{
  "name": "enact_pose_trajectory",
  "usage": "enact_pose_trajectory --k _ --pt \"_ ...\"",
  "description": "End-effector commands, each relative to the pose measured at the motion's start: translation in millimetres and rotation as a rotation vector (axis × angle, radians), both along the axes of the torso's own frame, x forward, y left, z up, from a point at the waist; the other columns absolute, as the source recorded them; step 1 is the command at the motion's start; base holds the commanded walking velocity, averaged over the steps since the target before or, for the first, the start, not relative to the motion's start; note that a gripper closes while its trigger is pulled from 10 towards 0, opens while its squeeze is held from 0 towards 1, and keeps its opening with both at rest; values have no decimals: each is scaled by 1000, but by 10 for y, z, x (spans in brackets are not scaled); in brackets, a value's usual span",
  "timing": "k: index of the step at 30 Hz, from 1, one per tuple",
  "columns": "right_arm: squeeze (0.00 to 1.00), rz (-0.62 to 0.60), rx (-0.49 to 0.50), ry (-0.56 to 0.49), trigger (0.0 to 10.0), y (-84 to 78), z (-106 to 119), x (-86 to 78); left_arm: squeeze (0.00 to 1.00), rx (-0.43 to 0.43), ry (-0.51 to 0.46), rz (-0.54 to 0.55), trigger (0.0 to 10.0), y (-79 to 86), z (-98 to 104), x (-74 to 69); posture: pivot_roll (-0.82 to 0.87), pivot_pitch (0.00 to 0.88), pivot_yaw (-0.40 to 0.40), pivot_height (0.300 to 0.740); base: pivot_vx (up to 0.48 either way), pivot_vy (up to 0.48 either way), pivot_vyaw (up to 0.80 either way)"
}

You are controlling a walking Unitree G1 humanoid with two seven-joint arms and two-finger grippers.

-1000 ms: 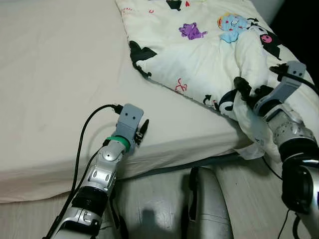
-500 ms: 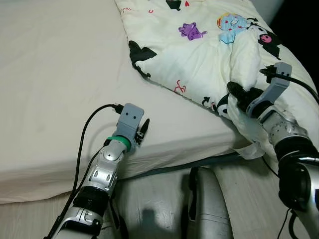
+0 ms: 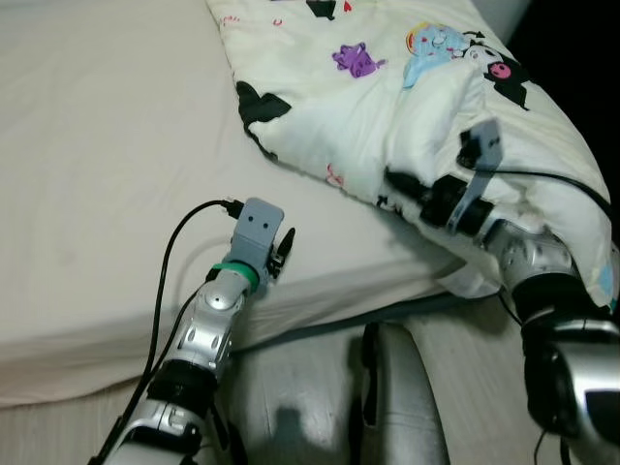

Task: Clean up the room

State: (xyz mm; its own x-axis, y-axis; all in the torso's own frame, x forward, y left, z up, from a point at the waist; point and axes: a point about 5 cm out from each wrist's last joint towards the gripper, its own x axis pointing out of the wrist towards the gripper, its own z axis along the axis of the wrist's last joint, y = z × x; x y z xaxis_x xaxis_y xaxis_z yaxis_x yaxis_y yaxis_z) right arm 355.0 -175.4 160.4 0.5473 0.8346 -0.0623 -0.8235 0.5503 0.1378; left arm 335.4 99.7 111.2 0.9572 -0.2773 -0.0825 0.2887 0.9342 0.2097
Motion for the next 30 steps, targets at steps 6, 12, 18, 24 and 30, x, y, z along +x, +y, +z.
enact_pose_trajectory --k 6,12,18,24,30 --pt "0 446 -112 104 10000 458 -360 -614 0 -19 -44 78 10000 66 102 42 -71 160 29 496 0 0 0" --pt "0 545 -236 139 10000 403 -573 -1010 0 23 -200 285 10000 421 393 64 -77 169 32 496 0 0 0" --pt "0 476 -283 115 10000 326 -603 -1102 0 160 -221 225 10000 766 458 -121 -61 178 39 496 0 0 0" --pt "0 448 -249 108 10000 396 -537 -1155 0 287 -180 241 10000 1096 403 -312 -45 180 45 496 0 0 0" --pt "0 578 -284 241 10000 453 -708 -1502 0 352 -112 541 10000 1620 260 -484 -33 173 26 496 0 0 0"
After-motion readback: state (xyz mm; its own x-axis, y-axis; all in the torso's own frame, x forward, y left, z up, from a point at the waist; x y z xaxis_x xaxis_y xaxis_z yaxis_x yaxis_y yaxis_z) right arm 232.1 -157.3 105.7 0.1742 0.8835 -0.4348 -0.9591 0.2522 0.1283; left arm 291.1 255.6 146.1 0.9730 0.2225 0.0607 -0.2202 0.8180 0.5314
